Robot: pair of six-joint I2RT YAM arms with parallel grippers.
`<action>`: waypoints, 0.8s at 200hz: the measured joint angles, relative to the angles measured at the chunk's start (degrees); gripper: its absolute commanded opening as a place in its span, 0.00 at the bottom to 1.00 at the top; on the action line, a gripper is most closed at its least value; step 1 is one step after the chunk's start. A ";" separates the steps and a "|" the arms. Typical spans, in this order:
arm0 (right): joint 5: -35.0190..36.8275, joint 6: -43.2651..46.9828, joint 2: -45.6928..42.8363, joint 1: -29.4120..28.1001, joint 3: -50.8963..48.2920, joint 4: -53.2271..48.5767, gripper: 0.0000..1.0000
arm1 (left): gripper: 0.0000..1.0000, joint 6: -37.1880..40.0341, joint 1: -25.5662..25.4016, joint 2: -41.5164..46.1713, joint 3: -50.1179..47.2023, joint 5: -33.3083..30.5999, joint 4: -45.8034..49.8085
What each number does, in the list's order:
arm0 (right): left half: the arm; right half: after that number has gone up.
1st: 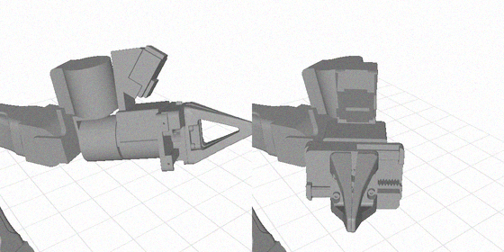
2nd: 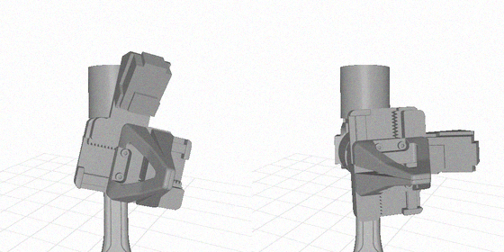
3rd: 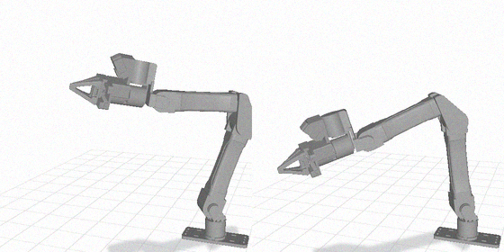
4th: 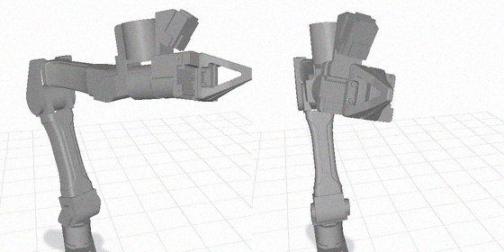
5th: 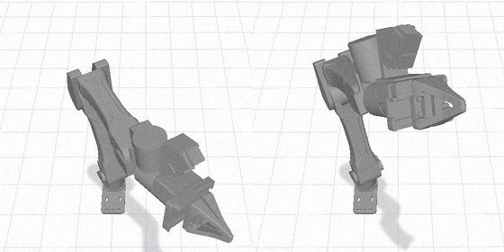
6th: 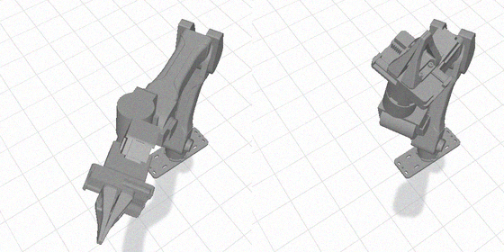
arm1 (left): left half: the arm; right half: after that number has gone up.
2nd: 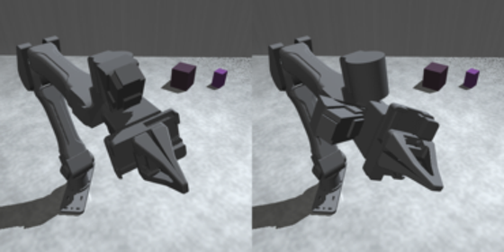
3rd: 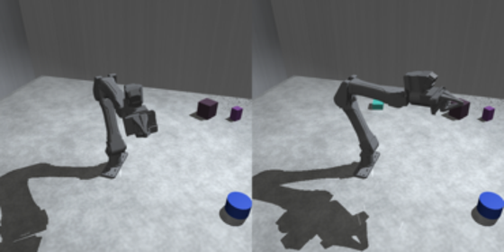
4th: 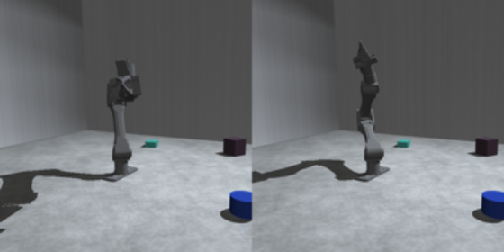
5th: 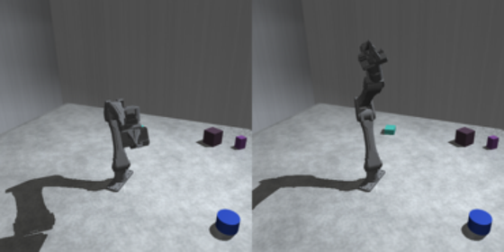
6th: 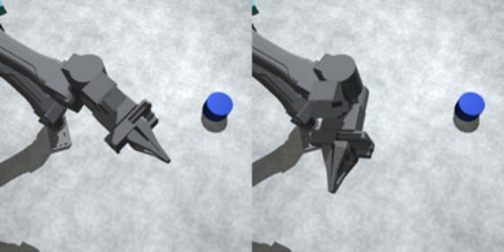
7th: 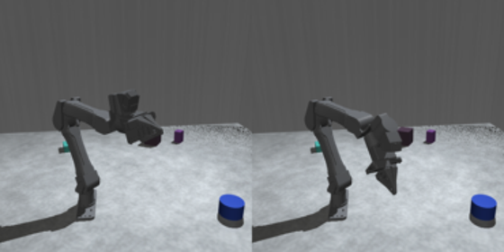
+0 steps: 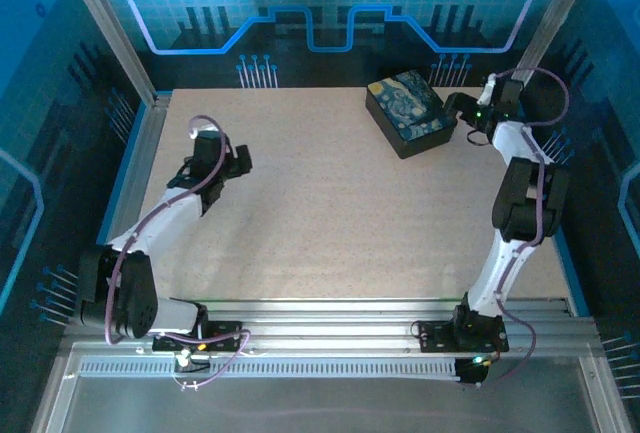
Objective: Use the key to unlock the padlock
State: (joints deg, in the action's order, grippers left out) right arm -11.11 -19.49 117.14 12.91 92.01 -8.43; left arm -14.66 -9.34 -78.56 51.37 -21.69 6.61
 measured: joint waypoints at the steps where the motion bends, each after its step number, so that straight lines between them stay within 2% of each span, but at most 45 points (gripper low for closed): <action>1: -0.15 0.00 0.37 0.00 0.50 -0.24 0.93 | 0.99 0.00 -0.17 -0.02 0.07 0.00 0.11; 34: -3.41 0.79 7.06 0.00 8.44 -4.42 0.90 | 0.99 0.20 -3.41 -0.46 4.17 0.24 3.67; 85: -6.27 2.16 13.70 0.00 13.09 -8.17 0.86 | 0.99 1.51 -5.51 -0.13 6.56 1.90 5.84; 160: -14.51 8.72 16.20 -1.68 18.18 -11.72 0.73 | 0.99 1.70 -5.57 2.12 6.56 2.69 7.52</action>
State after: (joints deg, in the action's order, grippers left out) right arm -25.63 -10.76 133.34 11.22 110.19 -20.14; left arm -12.95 -14.92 -76.44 57.93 -19.00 14.13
